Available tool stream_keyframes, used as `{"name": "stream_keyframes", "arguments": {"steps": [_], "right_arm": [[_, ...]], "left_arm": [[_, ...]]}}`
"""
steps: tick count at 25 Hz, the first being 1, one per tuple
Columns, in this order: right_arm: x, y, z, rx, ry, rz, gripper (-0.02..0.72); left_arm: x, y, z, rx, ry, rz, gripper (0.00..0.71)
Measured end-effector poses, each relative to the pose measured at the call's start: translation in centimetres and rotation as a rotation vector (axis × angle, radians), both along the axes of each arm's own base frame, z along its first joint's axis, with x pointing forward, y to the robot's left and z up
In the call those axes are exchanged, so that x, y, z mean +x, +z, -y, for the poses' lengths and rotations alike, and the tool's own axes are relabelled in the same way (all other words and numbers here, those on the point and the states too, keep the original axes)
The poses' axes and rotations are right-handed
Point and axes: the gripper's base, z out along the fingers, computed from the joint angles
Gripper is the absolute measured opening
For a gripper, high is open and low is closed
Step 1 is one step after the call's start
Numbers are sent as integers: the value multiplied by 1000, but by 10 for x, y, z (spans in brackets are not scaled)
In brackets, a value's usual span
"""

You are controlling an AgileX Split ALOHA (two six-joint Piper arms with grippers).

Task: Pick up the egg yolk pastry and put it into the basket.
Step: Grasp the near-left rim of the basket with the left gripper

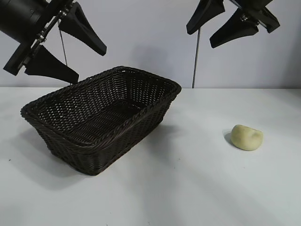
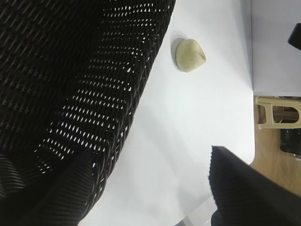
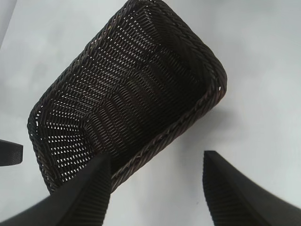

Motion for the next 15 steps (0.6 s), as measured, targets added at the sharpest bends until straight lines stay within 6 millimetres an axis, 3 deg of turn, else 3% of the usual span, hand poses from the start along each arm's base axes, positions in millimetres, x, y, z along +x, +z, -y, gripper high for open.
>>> {"name": "stream_keyframes", "arguments": {"steps": [4,8,15], "right_arm": [[0,0,0,0,1,-1,423],[0,0,0,0,2,-2,423],[0,0,0,0,2,-3,423]], "left_arm": [[-3,18,-10,133,67,-35,511],[-14,21,-14,279,197,-124,511],[-28,10,13,373,346,-172,511]]}}
